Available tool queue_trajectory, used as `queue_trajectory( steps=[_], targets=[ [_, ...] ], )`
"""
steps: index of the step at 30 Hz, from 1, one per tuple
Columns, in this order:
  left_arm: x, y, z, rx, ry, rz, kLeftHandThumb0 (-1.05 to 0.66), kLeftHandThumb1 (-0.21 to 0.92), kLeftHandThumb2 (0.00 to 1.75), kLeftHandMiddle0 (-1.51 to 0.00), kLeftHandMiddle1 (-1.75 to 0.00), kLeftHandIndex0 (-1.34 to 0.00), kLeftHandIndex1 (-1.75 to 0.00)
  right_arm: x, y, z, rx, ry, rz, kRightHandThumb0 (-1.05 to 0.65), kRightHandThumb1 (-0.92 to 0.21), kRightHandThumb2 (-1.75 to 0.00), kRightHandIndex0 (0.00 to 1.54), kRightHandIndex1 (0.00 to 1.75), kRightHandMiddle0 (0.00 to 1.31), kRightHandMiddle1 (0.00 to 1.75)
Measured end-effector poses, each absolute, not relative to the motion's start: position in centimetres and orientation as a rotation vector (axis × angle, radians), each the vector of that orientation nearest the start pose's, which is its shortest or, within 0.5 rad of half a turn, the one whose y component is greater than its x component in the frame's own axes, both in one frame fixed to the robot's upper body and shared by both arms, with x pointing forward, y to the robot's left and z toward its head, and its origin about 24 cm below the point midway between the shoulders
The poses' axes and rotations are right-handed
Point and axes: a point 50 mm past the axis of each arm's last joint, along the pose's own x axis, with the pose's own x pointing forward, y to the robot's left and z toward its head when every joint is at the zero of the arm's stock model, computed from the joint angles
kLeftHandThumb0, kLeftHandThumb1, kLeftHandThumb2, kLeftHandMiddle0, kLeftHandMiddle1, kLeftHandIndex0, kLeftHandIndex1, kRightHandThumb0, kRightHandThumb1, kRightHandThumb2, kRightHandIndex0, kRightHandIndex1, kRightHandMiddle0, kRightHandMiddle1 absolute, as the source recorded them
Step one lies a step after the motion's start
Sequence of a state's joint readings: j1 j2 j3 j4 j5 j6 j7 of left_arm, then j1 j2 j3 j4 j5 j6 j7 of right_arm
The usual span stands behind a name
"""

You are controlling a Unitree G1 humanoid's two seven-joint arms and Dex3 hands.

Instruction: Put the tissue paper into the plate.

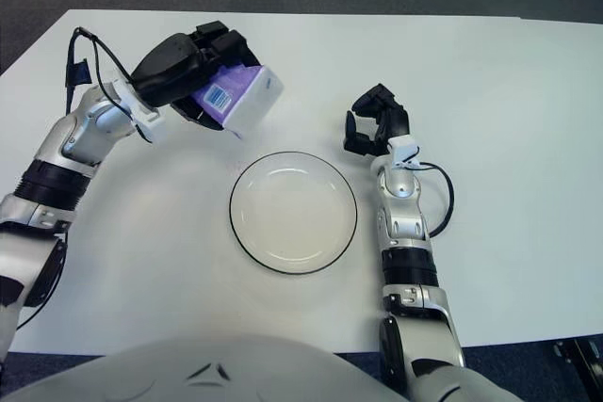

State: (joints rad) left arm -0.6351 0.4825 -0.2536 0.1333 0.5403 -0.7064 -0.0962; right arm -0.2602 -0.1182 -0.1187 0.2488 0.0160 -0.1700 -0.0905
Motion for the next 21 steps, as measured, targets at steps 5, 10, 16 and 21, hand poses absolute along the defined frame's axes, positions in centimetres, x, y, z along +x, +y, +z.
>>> queue_trajectory(
  steps=[5, 10, 16, 21],
  targets=[
    [28.7, 9.3, 20.1, 1.071, -1.116, -0.598, -0.47, 0.31, 1.32, -1.13, -1.75, -0.61, -1.75, 30.1, -19.0, 7.4, -0.074, -0.186, -0.160, -0.47, -0.34, -1.29, 1.28, 1.75, 0.60, 1.75],
    [28.1, 8.7, 20.3, 1.069, -1.125, -0.625, -0.47, 0.30, 1.33, -1.12, -1.75, -0.62, -1.75, 30.1, -18.9, 7.4, -0.075, -0.186, -0.161, -0.47, -0.34, -1.29, 1.28, 1.75, 0.60, 1.75],
    [27.3, 8.2, 20.7, 1.077, -1.158, -0.660, -0.47, 0.30, 1.34, -1.10, -1.75, -0.62, -1.75, 30.1, -19.0, 7.3, -0.081, -0.176, -0.178, -0.48, -0.33, -1.30, 1.28, 1.75, 0.60, 1.75],
    [26.4, 7.6, 20.8, 1.074, -1.183, -0.708, -0.47, 0.31, 1.33, -1.11, -1.75, -0.61, -1.75, 30.1, -19.0, 7.1, -0.088, -0.152, -0.196, -0.49, -0.31, -1.33, 1.25, 1.75, 0.62, 1.75]
  ],
)
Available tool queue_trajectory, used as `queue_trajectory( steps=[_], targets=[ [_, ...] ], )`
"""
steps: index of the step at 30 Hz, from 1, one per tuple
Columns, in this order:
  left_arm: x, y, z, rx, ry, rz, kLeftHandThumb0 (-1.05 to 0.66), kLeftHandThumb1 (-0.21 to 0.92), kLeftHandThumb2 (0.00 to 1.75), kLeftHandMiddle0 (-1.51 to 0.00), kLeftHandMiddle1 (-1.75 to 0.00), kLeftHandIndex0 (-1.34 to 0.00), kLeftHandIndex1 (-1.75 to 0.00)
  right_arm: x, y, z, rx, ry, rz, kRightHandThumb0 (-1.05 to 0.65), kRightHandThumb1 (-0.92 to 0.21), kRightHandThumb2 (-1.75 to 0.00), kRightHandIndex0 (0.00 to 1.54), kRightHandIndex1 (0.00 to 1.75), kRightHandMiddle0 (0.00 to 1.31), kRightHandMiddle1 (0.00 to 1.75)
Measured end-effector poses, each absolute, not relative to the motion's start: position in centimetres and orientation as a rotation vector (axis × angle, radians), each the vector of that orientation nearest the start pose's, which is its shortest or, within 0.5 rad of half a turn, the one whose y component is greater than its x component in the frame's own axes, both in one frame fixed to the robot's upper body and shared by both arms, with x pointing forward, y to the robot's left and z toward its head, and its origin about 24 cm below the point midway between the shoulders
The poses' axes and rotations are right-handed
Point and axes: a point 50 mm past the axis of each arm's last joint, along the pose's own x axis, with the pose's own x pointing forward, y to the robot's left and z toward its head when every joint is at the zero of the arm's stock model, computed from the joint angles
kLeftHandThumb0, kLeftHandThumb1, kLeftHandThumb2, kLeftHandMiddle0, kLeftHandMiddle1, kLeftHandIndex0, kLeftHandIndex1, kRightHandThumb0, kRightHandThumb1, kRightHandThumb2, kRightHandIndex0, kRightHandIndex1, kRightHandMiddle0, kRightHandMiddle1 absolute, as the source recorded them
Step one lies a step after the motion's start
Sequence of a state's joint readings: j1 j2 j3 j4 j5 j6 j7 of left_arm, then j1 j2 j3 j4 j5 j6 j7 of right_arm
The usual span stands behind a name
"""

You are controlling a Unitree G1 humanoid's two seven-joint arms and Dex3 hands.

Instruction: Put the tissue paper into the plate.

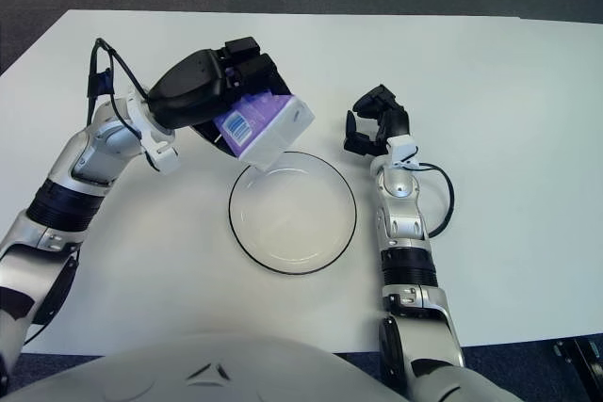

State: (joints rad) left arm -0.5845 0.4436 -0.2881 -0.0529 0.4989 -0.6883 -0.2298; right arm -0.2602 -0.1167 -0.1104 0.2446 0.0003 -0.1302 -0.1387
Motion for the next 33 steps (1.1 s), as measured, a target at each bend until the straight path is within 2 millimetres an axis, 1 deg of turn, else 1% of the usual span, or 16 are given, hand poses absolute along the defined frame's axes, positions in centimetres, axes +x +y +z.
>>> queue_trajectory(
  steps=[6, 9, 16, 19, 21, 22, 23, 26, 27, 29, 30, 32, 33],
  targets=[
    [25.6, 6.9, 20.2, 1.094, -1.186, -0.839, -0.46, 0.32, 1.31, -1.11, -1.75, -0.60, -1.75, 30.1, -19.0, 6.9, -0.083, -0.134, -0.217, -0.50, -0.28, -1.36, 1.20, 1.75, 0.65, 1.75],
    [25.2, 6.5, 19.7, 1.095, -1.174, -0.911, -0.46, 0.33, 1.30, -1.07, -1.75, -0.59, -1.75, 30.2, -19.0, 6.8, -0.081, -0.128, -0.222, -0.50, -0.27, -1.38, 1.20, 1.75, 0.65, 1.75],
    [24.2, 3.8, 18.2, 1.054, -1.166, -1.042, -0.45, 0.37, 1.25, -0.97, -1.75, -0.56, -1.75, 30.6, -19.2, 6.2, -0.081, -0.100, -0.232, -0.49, -0.29, -1.35, 1.20, 1.75, 0.64, 1.75],
    [23.8, 3.0, 18.1, 1.020, -1.188, -1.058, -0.44, 0.38, 1.23, -0.95, -1.75, -0.55, -1.75, 30.9, -19.1, 6.2, -0.078, -0.104, -0.232, -0.49, -0.29, -1.34, 1.21, 1.75, 0.63, 1.75],
    [23.7, 2.8, 18.1, 1.013, -1.206, -1.060, -0.44, 0.41, 1.19, -0.91, -1.75, -0.53, -1.75, 31.0, -19.0, 6.3, -0.075, -0.113, -0.235, -0.50, -0.28, -1.36, 1.23, 1.75, 0.65, 1.75],
    [23.6, 2.7, 18.1, 1.016, -1.217, -1.057, -0.28, 0.34, 1.27, -0.83, -1.75, -0.54, -1.69, 31.1, -19.0, 6.4, -0.076, -0.117, -0.238, -0.50, -0.27, -1.37, 1.25, 1.75, 0.65, 1.75],
    [23.5, 2.6, 18.0, 1.021, -1.227, -1.052, -0.18, 0.29, 1.32, -0.79, -1.75, -0.54, -1.65, 31.1, -18.9, 6.5, -0.079, -0.120, -0.241, -0.50, -0.27, -1.38, 1.25, 1.75, 0.66, 1.75],
    [23.4, 2.6, 17.5, 1.037, -1.246, -1.040, -0.06, 0.26, 1.34, -0.71, -1.75, -0.54, -1.58, 31.0, -18.8, 6.6, -0.085, -0.131, -0.242, -0.50, -0.26, -1.38, 1.27, 1.75, 0.66, 1.75],
    [23.4, 2.6, 17.3, 1.043, -1.247, -1.037, -0.05, 0.26, 1.33, -0.70, -1.75, -0.54, -1.58, 31.0, -18.7, 6.7, -0.086, -0.135, -0.240, -0.50, -0.26, -1.39, 1.27, 1.75, 0.66, 1.75],
    [23.4, 2.6, 16.8, 1.053, -1.246, -1.032, -0.03, 0.32, 1.27, -0.65, -1.75, -0.47, -1.58, 30.9, -18.6, 6.7, -0.087, -0.143, -0.236, -0.51, -0.26, -1.39, 1.27, 1.75, 0.66, 1.75],
    [23.4, 2.6, 16.6, 1.057, -1.246, -1.031, -0.03, 0.33, 1.26, -0.64, -1.75, -0.46, -1.59, 30.9, -18.5, 6.8, -0.086, -0.146, -0.234, -0.51, -0.26, -1.39, 1.28, 1.75, 0.66, 1.75],
    [23.5, 2.7, 16.3, 1.065, -1.246, -1.028, -0.02, 0.44, 1.15, -0.47, -1.75, -0.39, -1.68, 30.9, -18.4, 6.9, -0.086, -0.153, -0.231, -0.51, -0.25, -1.39, 1.28, 1.75, 0.67, 1.75],
    [23.5, 2.7, 16.2, 1.070, -1.245, -1.027, -0.01, 0.47, 1.13, -0.44, -1.75, -0.37, -1.69, 30.9, -18.4, 6.9, -0.085, -0.156, -0.230, -0.51, -0.25, -1.39, 1.28, 1.75, 0.67, 1.75]
  ],
)
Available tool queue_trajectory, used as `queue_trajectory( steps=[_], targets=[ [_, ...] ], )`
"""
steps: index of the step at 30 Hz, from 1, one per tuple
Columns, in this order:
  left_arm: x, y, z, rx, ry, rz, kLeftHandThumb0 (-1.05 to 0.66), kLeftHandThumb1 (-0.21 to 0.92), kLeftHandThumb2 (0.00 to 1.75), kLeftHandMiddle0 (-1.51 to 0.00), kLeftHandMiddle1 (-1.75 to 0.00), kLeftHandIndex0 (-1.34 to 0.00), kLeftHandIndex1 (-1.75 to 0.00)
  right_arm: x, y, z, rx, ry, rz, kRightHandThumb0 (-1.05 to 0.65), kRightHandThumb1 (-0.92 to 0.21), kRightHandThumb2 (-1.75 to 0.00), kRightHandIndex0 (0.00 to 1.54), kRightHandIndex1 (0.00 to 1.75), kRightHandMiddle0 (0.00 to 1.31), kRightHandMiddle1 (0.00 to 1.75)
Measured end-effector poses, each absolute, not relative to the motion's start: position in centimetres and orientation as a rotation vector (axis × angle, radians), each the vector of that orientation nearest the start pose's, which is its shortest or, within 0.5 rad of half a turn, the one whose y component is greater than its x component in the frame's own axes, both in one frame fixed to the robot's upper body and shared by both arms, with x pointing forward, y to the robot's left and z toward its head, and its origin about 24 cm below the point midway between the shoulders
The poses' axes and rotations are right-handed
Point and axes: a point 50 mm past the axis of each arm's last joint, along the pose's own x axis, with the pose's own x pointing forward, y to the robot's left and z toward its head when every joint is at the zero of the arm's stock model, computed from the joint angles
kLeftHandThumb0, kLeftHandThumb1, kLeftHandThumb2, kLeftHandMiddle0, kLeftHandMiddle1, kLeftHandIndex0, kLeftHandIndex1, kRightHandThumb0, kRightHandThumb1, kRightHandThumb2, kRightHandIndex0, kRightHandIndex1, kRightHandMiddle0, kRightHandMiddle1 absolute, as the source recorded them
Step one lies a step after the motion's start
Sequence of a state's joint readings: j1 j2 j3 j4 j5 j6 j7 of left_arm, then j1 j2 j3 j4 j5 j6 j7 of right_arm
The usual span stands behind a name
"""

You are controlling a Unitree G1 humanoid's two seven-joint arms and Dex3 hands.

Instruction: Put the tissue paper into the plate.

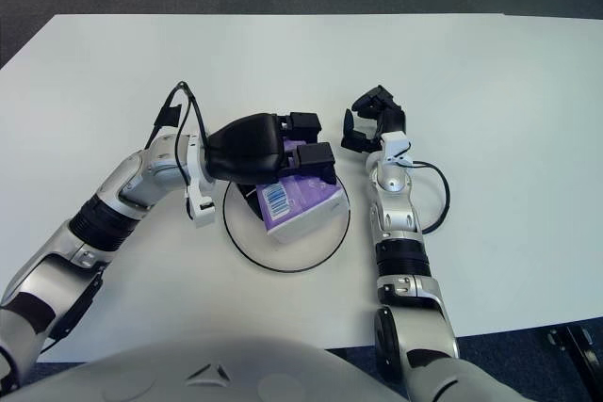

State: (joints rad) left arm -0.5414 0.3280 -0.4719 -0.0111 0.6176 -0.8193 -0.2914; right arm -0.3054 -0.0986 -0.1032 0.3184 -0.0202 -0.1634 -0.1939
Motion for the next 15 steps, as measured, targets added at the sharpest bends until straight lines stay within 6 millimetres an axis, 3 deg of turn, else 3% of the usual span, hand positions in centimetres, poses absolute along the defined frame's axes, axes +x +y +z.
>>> queue_trajectory(
  steps=[2, 4, 5, 7, 9, 15],
  targets=[
    [23.60, 2.69, 16.03, 1.077, -1.245, -1.027, -0.01, 0.63, 0.94, -0.31, -1.75, -0.27, -1.72, 30.90, -18.33, 6.97, -0.084, -0.158, -0.229, -0.51, -0.25, -1.39, 1.29, 1.75, 0.67, 1.75],
    [23.66, 2.72, 15.90, 1.085, -1.241, -1.030, -0.34, 0.72, 0.81, -0.27, -1.68, -0.14, -1.60, 30.90, -18.31, 6.96, -0.083, -0.157, -0.229, -0.51, -0.24, -1.40, 1.29, 1.75, 0.67, 1.75],
    [23.68, 2.73, 15.87, 1.086, -1.239, -1.032, -0.49, 0.79, 0.73, -0.23, -1.54, -0.09, -1.46, 30.90, -18.31, 6.95, -0.083, -0.157, -0.230, -0.51, -0.24, -1.41, 1.29, 1.75, 0.68, 1.75],
    [23.74, 2.76, 15.84, 1.096, -1.229, -1.040, -0.62, 0.86, 0.67, -0.20, -1.36, -0.04, -1.27, 30.90, -18.34, 6.92, -0.084, -0.154, -0.236, -0.52, -0.23, -1.43, 1.29, 1.75, 0.69, 1.75],
    [23.83, 2.80, 15.80, 1.104, -1.209, -1.050, -0.72, 0.89, 0.68, -0.16, -1.20, -0.02, -1.06, 30.90, -18.37, 6.88, -0.085, -0.149, -0.241, -0.52, -0.21, -1.44, 1.29, 1.75, 0.70, 1.75],
    [24.02, 3.00, 15.93, 1.138, -1.148, -1.075, -0.82, 0.92, 0.85, -0.09, -0.97, 0.00, -0.75, 30.84, -18.45, 6.80, -0.083, -0.132, -0.249, -0.53, -0.20, -1.46, 1.27, 1.75, 0.71, 1.75]
  ],
)
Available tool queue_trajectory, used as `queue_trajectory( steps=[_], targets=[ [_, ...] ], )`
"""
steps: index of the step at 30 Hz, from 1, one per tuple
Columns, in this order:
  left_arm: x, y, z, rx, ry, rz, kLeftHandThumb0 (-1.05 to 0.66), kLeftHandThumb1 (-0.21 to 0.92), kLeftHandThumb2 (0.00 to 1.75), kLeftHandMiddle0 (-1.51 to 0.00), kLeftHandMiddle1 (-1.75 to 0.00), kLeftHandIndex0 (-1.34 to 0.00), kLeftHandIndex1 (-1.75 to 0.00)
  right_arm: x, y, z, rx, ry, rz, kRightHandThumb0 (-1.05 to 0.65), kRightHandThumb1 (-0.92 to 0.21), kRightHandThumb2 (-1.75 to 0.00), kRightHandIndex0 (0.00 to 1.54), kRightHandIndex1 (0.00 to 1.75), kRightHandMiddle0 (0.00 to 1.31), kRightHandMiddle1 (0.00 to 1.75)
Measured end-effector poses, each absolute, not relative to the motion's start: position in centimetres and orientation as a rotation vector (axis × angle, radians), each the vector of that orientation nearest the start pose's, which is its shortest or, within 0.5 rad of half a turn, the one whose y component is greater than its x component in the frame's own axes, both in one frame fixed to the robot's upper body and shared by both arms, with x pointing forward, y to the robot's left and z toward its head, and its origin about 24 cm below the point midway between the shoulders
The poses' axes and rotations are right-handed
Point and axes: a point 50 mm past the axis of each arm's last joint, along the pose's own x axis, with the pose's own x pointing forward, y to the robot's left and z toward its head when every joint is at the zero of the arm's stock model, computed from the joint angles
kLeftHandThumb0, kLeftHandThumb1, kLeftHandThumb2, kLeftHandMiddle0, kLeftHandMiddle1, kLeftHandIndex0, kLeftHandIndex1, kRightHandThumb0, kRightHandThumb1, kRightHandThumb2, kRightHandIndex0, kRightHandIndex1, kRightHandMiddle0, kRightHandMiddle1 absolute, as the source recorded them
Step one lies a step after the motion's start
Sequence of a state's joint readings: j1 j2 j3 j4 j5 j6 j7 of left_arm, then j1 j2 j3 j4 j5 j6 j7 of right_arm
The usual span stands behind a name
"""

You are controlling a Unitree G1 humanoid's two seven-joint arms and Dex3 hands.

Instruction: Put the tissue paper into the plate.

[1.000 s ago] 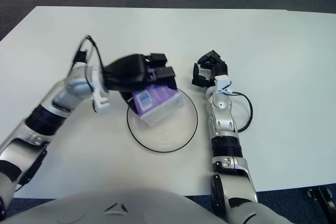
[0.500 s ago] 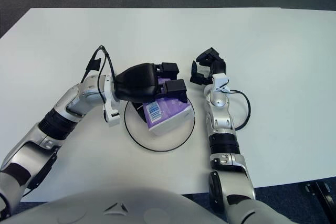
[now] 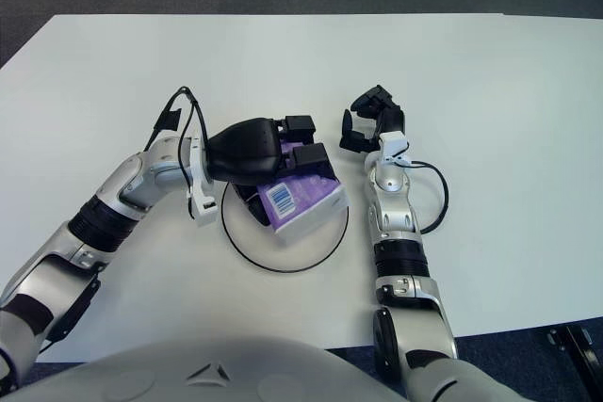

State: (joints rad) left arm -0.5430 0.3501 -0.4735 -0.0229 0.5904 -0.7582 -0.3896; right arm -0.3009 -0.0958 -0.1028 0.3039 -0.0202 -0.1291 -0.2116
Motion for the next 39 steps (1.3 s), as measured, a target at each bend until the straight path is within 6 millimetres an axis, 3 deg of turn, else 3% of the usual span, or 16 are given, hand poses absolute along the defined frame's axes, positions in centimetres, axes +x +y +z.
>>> queue_trajectory(
  steps=[6, 17, 33, 39],
  targets=[
    [24.0, 3.1, 16.3, 1.190, -1.104, -1.090, -0.89, 0.92, 0.98, -0.04, -0.67, 0.00, -0.52, 30.5, -18.5, 7.0, -0.070, -0.126, -0.247, -0.52, -0.19, -1.47, 1.25, 1.75, 0.71, 1.75],
    [23.9, 3.4, 16.8, 1.219, -1.032, -1.135, -1.02, 0.92, 1.09, -0.02, -0.51, 0.00, -0.44, 30.1, -18.2, 7.0, -0.138, -0.106, -0.280, -0.55, -0.15, -1.52, 1.25, 1.75, 0.75, 1.75],
    [24.1, 4.0, 17.0, 1.115, -0.980, -1.212, -1.05, 0.92, 0.99, 0.00, -0.35, 0.00, -0.32, 29.9, -17.1, 6.6, -0.325, -0.057, -0.326, -0.57, -0.11, -1.57, 1.25, 1.75, 0.79, 1.75],
    [24.2, 4.2, 17.1, 1.099, -0.963, -1.239, -1.05, 0.92, 0.91, 0.00, -0.28, 0.00, -0.23, 30.6, -17.4, 6.5, -0.265, -0.055, -0.324, -0.56, -0.12, -1.56, 1.25, 1.75, 0.78, 1.75]
  ],
)
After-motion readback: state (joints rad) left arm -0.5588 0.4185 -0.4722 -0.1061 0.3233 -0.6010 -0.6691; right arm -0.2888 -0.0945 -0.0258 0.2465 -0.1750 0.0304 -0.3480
